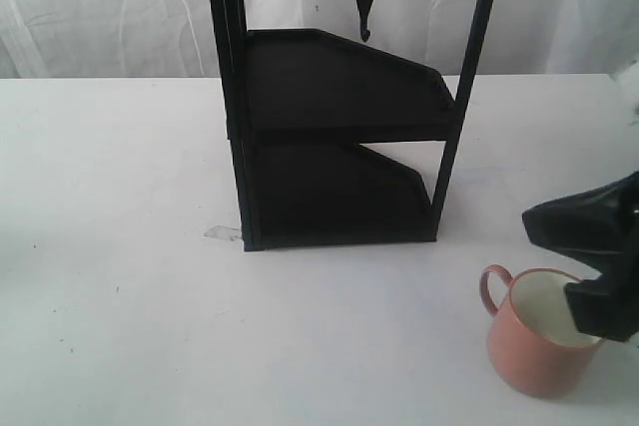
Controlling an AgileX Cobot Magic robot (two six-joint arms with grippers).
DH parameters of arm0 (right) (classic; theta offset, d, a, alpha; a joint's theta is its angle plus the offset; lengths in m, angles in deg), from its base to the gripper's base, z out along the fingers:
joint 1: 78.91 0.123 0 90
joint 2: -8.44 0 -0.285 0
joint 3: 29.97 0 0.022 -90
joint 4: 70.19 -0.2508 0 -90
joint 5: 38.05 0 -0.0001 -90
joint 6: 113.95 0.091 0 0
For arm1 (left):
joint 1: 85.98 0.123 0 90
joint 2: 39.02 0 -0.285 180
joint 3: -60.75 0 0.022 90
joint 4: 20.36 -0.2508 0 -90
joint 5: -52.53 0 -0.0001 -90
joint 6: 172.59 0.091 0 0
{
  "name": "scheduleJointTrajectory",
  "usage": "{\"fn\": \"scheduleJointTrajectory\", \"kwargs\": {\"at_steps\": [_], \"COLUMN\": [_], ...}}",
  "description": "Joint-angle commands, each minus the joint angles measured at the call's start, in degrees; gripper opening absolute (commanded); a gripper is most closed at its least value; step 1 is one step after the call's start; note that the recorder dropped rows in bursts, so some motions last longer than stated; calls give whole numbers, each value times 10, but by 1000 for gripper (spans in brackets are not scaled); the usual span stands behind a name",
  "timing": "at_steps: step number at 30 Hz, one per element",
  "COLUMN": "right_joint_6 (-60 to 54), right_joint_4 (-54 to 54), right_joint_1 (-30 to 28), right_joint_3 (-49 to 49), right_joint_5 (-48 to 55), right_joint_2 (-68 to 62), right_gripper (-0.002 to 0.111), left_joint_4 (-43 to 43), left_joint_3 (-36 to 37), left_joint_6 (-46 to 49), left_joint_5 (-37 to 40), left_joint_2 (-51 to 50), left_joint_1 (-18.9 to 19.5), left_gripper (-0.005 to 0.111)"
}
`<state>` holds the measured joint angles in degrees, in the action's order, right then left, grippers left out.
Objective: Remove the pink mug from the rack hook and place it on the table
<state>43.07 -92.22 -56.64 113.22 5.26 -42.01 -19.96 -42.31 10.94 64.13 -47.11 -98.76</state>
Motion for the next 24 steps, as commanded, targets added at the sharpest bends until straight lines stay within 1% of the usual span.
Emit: {"fn": "scheduleJointTrajectory", "kwargs": {"at_steps": [1,10,17,24], "right_joint_6": [2,8,8,8], "right_joint_4": [-37,-37,-37,-37], "right_joint_1": [0,0,0,0], "right_joint_3": [-15,-18,-18,-18], "right_joint_5": [-6,3,3,3], "right_joint_2": [89,219,261,269], "right_gripper": [0,0,0,0], "left_joint_4": [4,4,4,4], "left_joint_3": [3,3,3,3], "left_joint_6": [-4,-4,-4,-4], "left_joint_5": [1,1,1,1], "left_joint_2": [3,3,3,3], "left_joint_1": [0,0,0,0], "left_gripper": [0,0,0,0]}}
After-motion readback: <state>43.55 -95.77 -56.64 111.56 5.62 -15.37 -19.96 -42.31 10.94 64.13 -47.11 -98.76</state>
